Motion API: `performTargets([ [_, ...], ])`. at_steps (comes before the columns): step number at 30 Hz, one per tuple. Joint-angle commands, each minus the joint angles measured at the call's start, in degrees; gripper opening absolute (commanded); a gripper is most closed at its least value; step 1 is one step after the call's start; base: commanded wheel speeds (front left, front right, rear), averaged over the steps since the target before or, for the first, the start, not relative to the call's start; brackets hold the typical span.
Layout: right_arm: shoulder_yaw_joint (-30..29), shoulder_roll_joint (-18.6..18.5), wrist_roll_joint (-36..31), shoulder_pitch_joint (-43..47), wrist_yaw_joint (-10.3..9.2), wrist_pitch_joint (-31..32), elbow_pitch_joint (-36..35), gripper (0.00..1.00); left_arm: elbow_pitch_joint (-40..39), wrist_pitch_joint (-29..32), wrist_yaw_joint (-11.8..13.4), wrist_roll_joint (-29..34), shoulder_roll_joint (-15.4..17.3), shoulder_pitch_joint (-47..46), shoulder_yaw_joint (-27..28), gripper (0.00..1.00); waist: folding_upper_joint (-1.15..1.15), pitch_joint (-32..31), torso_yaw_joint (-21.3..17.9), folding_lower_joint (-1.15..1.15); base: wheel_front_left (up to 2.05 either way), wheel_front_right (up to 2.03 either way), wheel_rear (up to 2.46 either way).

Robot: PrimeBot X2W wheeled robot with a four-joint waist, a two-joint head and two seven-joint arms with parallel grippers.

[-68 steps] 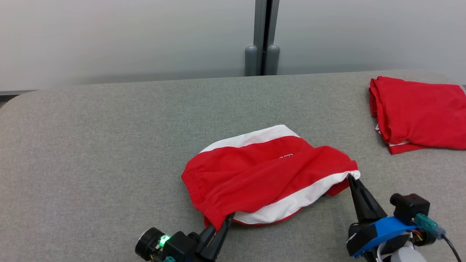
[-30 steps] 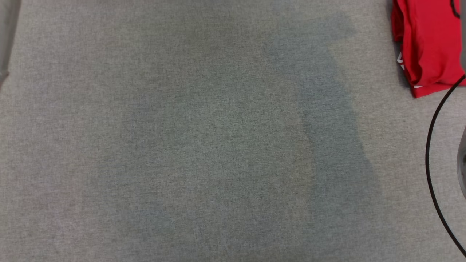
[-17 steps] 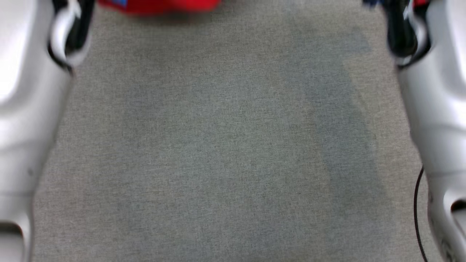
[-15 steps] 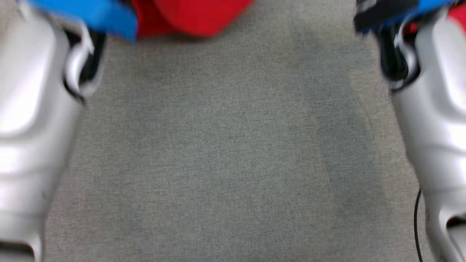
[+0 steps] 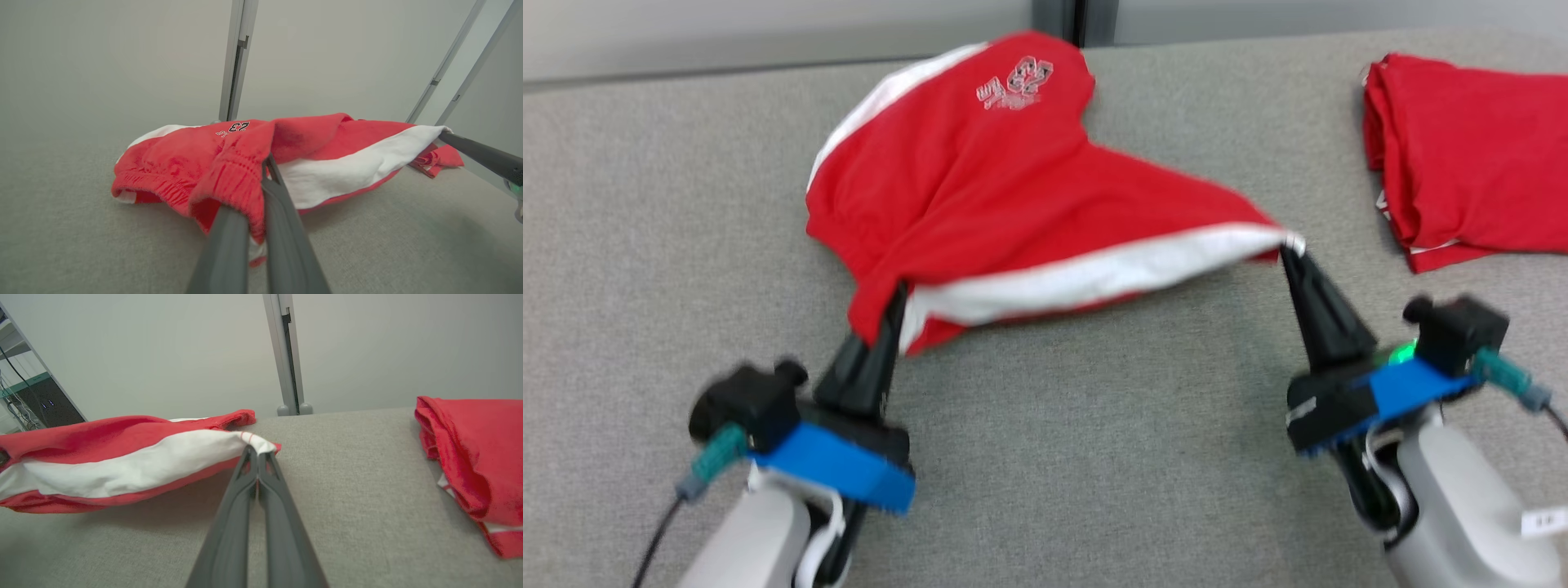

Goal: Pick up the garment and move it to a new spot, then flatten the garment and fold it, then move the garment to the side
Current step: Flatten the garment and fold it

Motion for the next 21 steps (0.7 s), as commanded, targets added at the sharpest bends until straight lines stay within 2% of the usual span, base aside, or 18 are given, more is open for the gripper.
performTargets([
  [1, 0.4, -0.7, 0.2, 2.1, 0.04, -0.3, -0.8, 0.00, -0.5, -0.2, -0.1, -0.1, 0.1, 2.0, 0.1, 0.00, 0.00, -1.4, -0.9, 0.02, 0.00, 0.00, 0.00],
  [7, -0.6, -2.0, 1.0, 13.5, 0.04, -0.3, -3.9, 0.00, -2.6, -0.2, 1.4, 1.8, 0.8, 12.1, 0.5, 0.00, 0.00, -5.4, -0.5, 0.02, 0.00, 0.00, 0.00],
  [13, -3.2, -1.2, 1.5, 24.0, 0.04, -0.3, -8.6, 0.00, -5.3, -0.2, 1.9, 2.2, 0.7, 19.4, -0.1, 0.00, 0.00, -7.8, 0.8, 0.02, 0.00, 0.00, 0.00],
  [17, -4.1, -0.4, 1.1, 27.5, 0.04, 0.6, -11.2, 0.00, -5.8, -0.2, 1.6, 2.0, 0.0, 21.4, -1.1, 0.00, 0.00, -8.6, 1.2, 0.02, 0.00, 0.00, 0.00],
  [21, -5.1, -0.2, 0.6, 27.3, 0.04, 1.3, -12.8, 0.00, -5.8, -0.2, 1.2, 1.4, -0.8, 20.8, -1.5, 0.00, 0.00, -8.9, 1.6, 0.02, 0.00, 0.00, 0.00],
])
